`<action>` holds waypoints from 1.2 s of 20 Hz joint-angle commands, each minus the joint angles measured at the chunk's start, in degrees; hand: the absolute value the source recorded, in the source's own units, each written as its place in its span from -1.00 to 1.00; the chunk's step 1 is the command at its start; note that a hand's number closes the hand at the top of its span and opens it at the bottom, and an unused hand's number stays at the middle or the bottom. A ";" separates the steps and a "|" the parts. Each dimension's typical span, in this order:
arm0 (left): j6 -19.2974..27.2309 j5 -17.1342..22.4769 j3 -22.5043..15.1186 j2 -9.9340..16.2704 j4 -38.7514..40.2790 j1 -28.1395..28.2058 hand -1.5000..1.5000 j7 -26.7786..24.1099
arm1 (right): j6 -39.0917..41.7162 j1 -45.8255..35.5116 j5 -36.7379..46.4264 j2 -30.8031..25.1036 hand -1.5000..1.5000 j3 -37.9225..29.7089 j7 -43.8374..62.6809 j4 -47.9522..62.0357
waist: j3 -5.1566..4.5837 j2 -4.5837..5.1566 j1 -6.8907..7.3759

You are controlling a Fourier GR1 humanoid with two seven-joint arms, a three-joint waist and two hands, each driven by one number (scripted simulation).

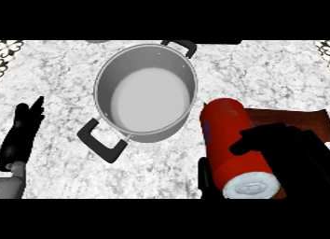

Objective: Pick the can from the tray and place it in the pot

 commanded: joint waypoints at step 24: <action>-2.47 -0.06 1.69 0.48 3.82 -5.41 0.00 -0.49 | -25.36 -30.65 -39.83 2.69 -1.00 -13.99 10.98 60.87 | 0.12 0.91 2.43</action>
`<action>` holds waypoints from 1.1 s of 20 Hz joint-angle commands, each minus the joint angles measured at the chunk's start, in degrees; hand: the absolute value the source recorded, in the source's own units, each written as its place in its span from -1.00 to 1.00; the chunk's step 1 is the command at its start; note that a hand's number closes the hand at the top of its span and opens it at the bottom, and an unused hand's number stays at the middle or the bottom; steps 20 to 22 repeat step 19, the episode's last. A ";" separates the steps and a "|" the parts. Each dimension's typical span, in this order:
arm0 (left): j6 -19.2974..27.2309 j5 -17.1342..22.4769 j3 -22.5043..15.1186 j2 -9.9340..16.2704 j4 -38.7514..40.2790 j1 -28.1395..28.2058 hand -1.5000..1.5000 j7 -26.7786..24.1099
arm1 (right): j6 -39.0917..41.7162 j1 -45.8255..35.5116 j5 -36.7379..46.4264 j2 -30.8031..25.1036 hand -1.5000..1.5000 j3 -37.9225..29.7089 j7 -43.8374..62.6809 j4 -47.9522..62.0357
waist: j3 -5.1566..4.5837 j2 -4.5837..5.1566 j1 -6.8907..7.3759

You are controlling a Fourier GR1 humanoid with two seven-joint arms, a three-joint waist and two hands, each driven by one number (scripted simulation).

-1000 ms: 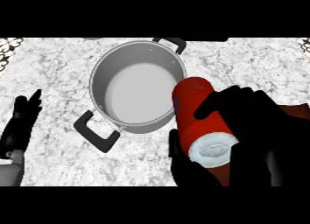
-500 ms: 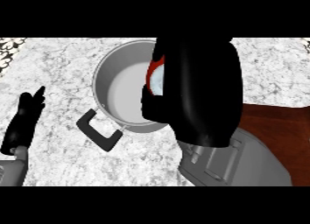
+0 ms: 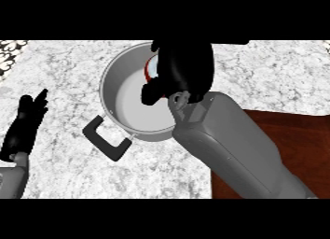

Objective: Pick the can from the tray and place it in the pot

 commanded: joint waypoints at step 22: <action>0.17 -0.13 2.07 -0.13 -1.89 4.84 0.00 -1.03 | -46.01 7.25 -1.92 -2.47 -1.00 -8.23 -5.66 0.70 | 0.11 -0.78 -3.12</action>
